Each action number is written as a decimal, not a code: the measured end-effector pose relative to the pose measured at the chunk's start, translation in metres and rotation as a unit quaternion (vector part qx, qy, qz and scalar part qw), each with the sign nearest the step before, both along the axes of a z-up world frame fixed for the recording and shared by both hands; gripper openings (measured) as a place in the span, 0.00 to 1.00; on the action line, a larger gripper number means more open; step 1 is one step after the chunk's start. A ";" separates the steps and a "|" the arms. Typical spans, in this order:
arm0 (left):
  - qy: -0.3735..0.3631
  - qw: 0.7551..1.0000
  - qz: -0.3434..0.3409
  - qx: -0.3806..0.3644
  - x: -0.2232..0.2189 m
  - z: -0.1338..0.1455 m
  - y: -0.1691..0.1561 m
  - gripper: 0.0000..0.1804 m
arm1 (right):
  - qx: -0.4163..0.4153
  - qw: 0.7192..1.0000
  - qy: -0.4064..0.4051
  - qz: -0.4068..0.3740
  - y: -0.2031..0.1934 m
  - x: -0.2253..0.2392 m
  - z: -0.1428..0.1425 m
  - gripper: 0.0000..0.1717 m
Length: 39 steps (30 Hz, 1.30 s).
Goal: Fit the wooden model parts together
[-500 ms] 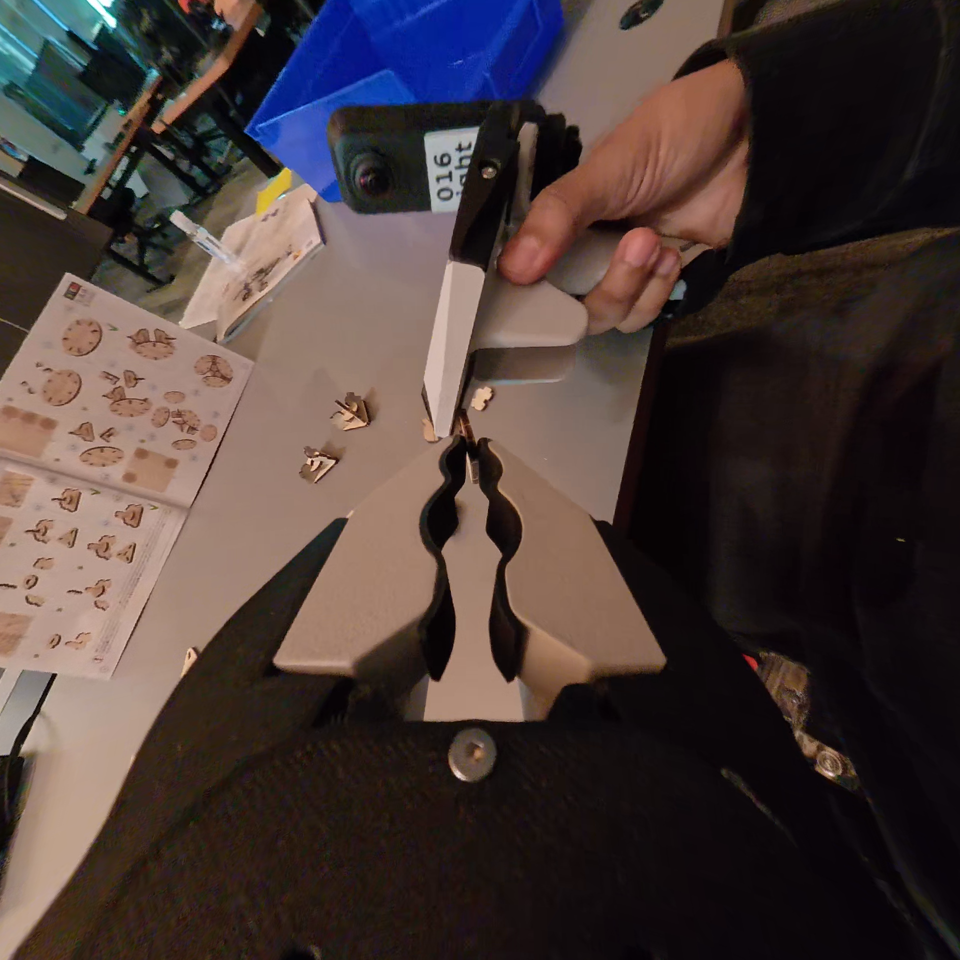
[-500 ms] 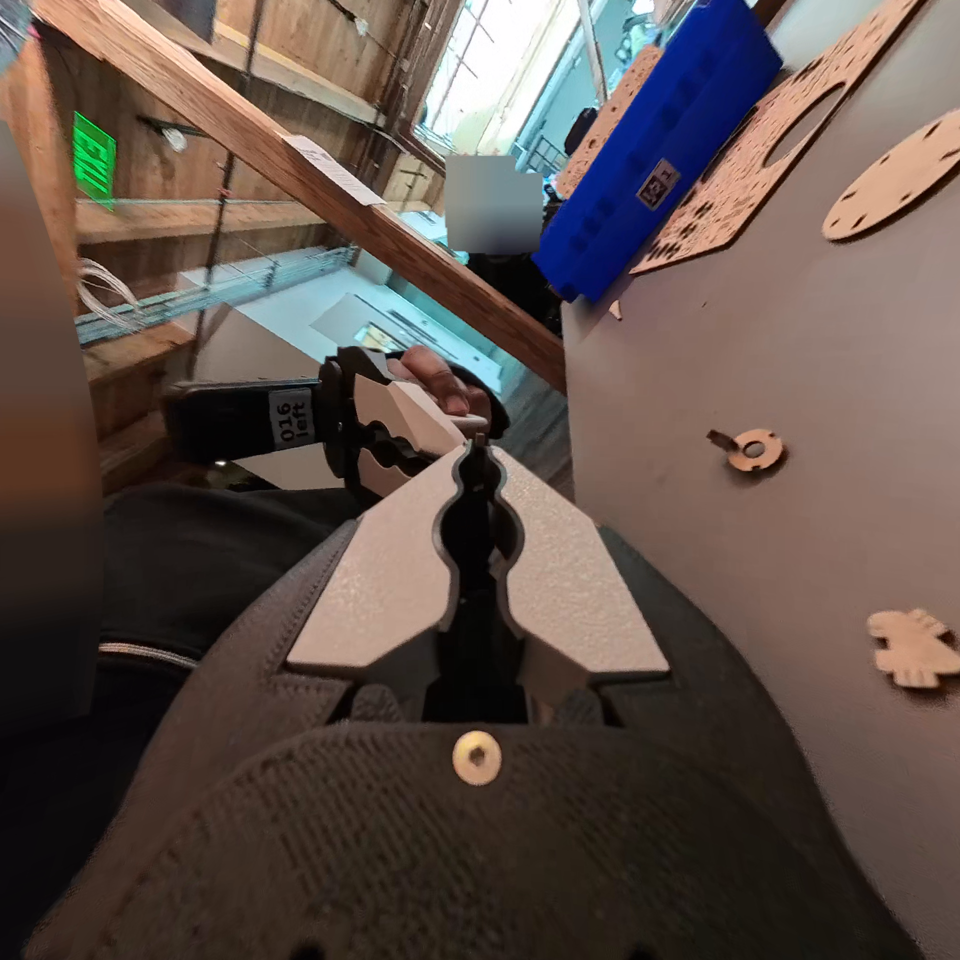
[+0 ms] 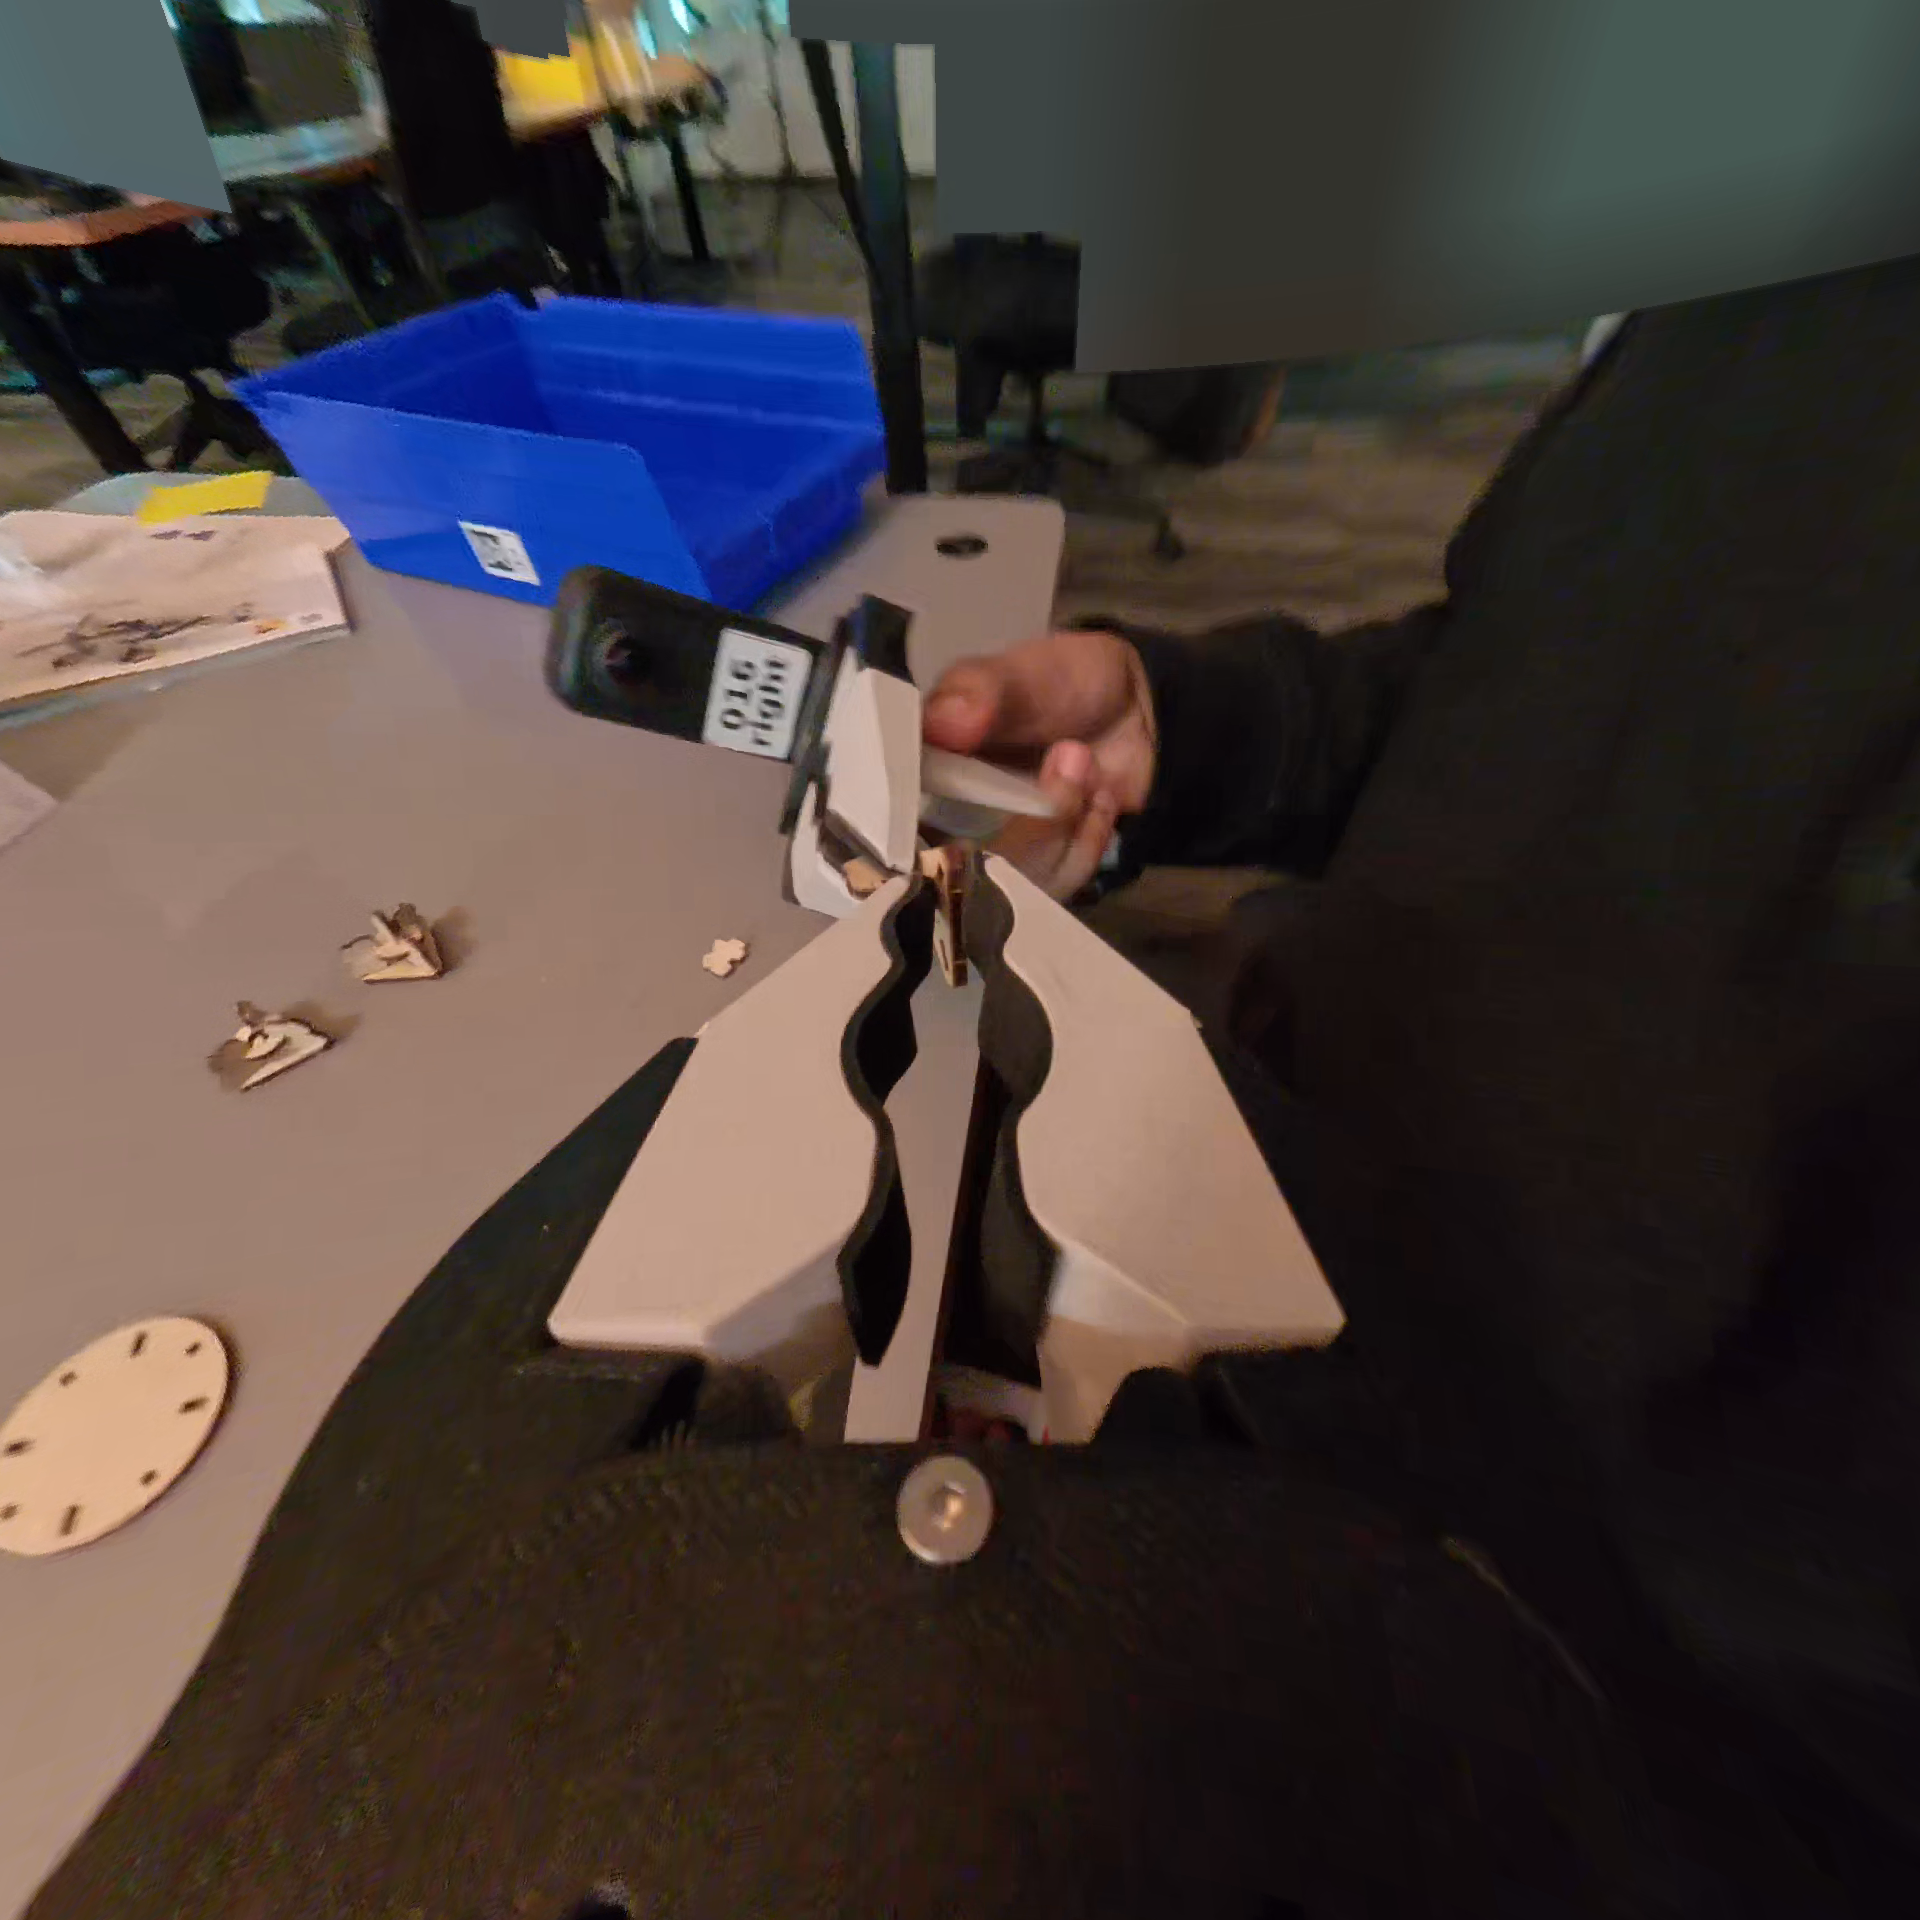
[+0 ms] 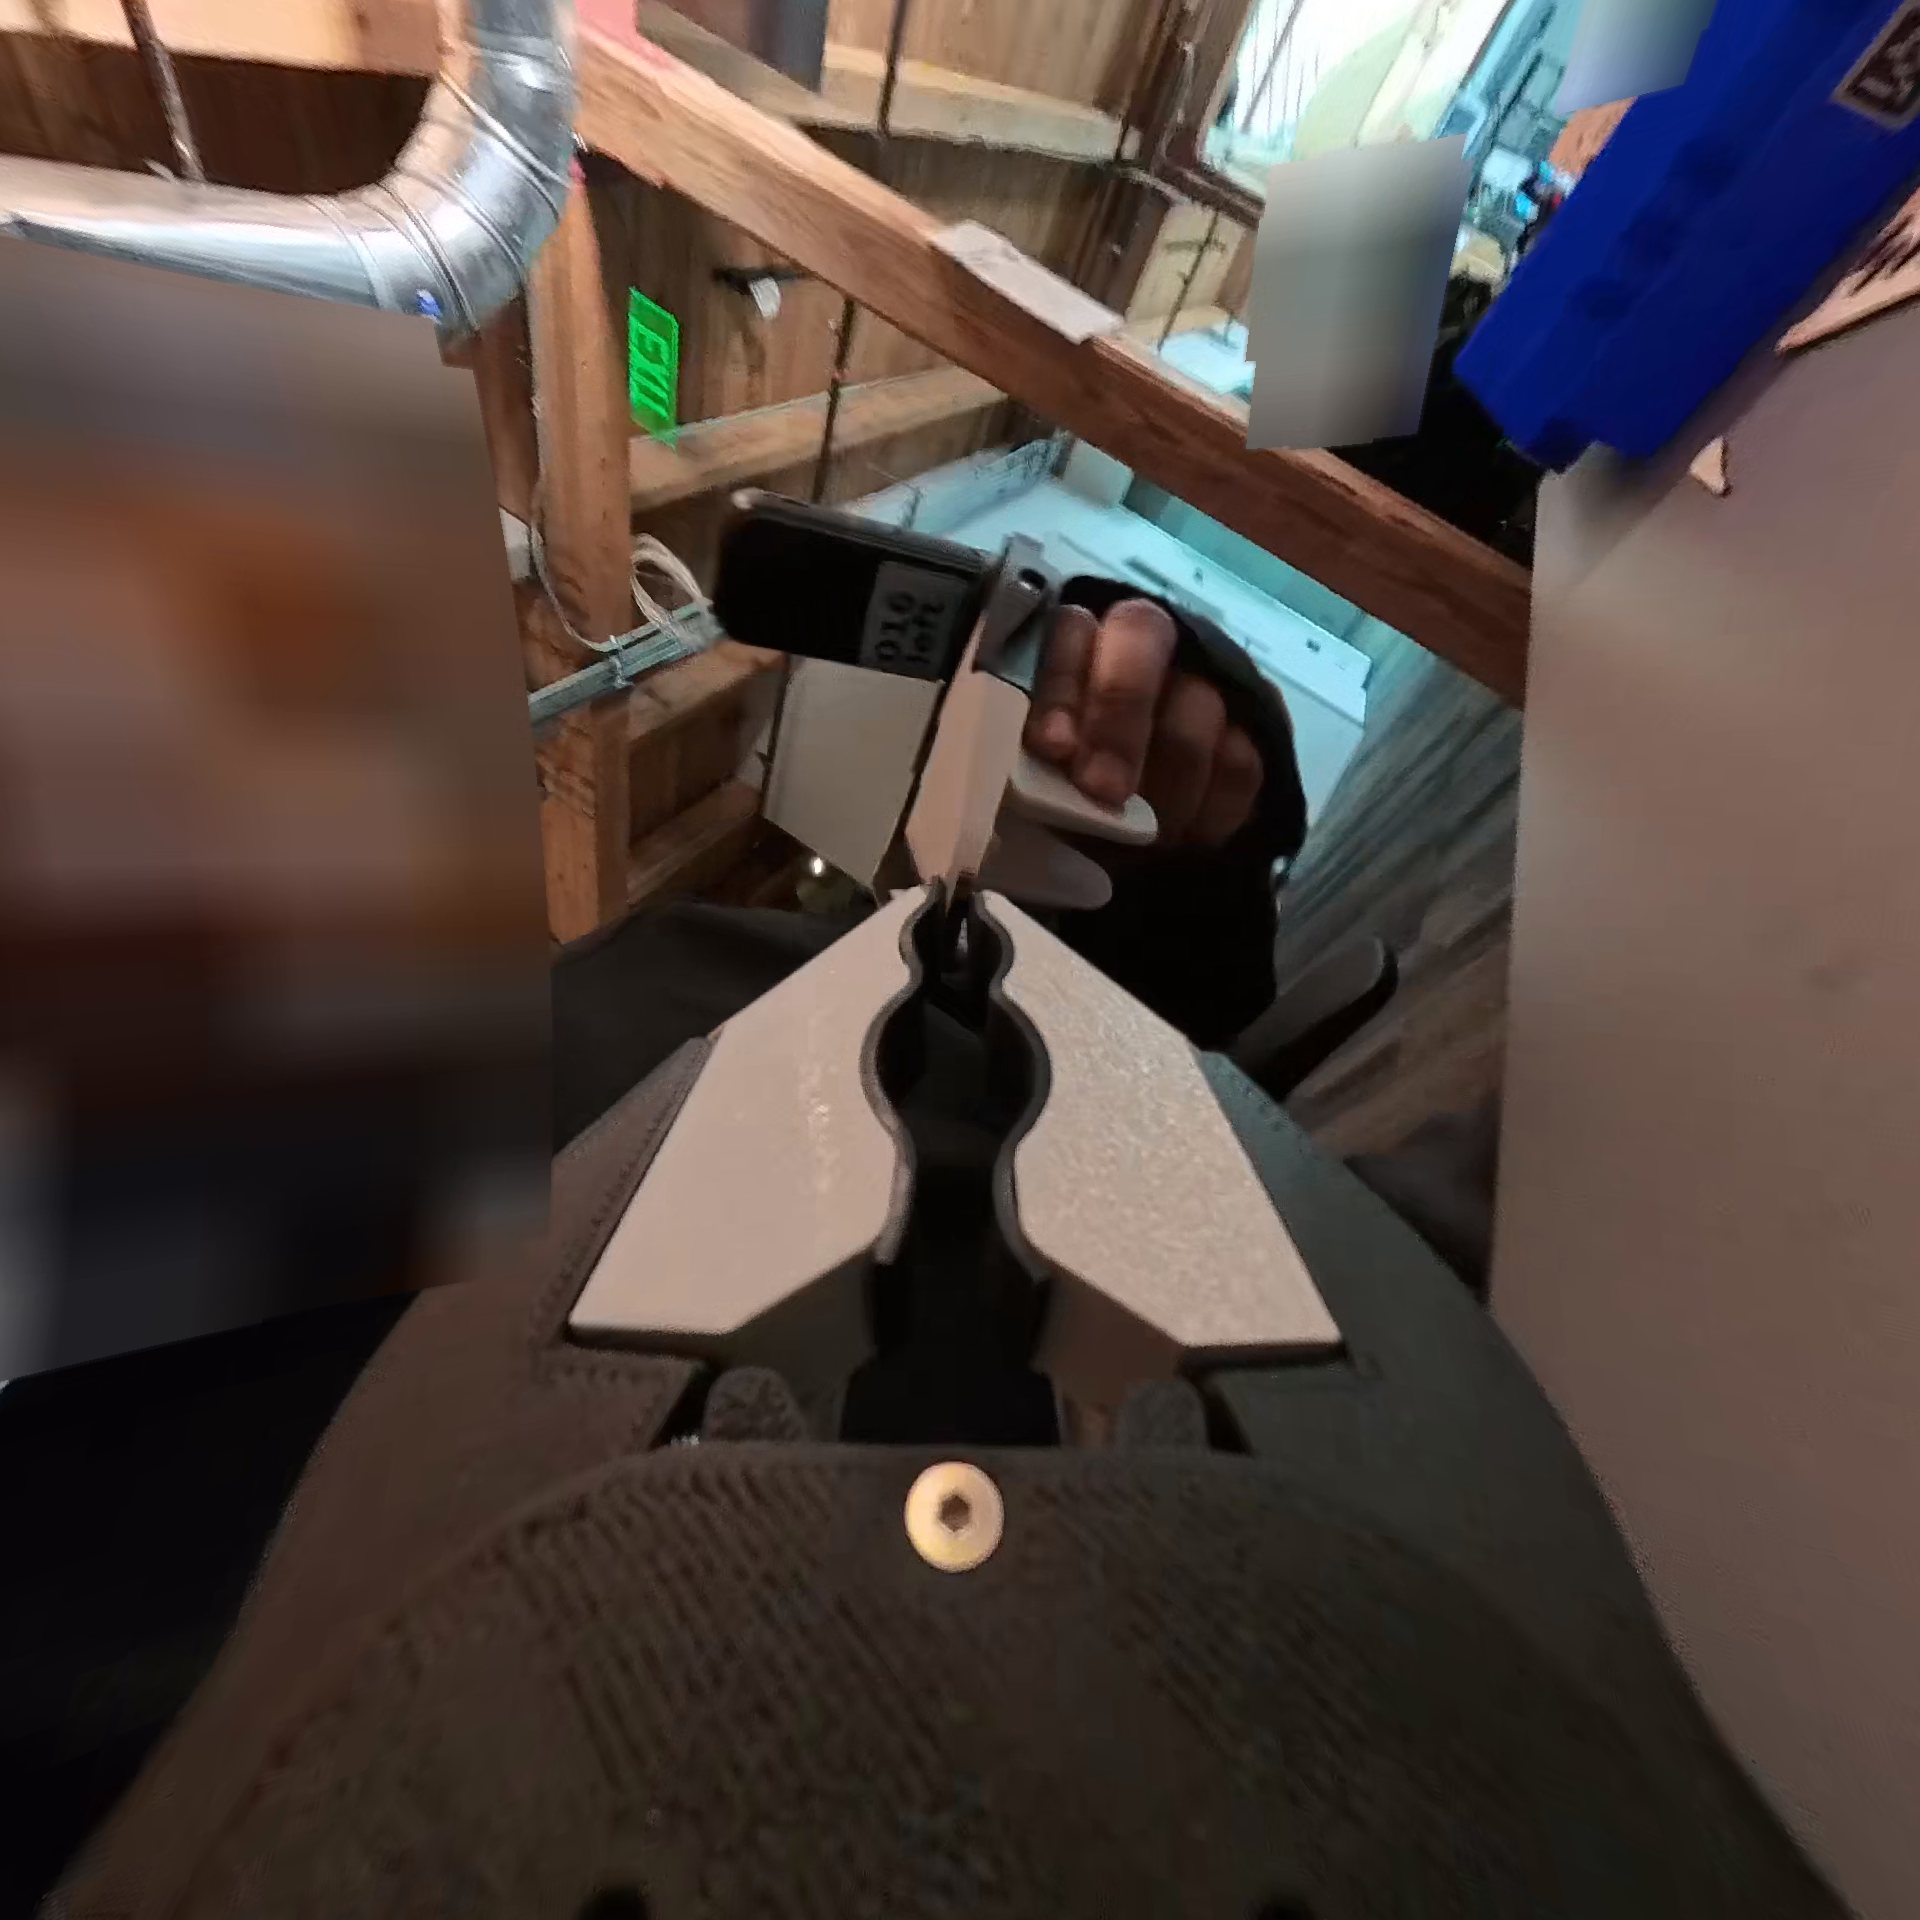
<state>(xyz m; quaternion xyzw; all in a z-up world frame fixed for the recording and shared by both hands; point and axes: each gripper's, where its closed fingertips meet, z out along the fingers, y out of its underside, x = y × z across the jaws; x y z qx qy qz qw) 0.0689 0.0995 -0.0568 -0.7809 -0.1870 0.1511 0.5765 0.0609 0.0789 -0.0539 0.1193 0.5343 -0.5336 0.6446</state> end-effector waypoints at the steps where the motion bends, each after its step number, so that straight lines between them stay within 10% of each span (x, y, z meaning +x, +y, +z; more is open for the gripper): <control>1: -0.011 0.999 0.015 0.029 -0.005 0.004 -0.005 0.03 | -0.005 1.000 -0.002 -0.021 -0.003 -0.004 0.003 0.02; 5: -0.022 0.991 0.044 0.124 -0.013 0.012 -0.013 0.02 | -0.014 0.988 0.058 -0.143 -0.003 -0.037 0.006 0.17; 15: 0.000 0.980 0.072 0.186 -0.014 0.026 -0.018 0.02 | -0.101 0.869 0.400 -0.273 0.010 -0.022 0.025 0.10; 39: -0.042 0.939 -0.024 0.340 0.007 0.054 0.006 0.02 | -0.203 0.965 0.096 -0.133 0.021 -0.002 0.054 0.07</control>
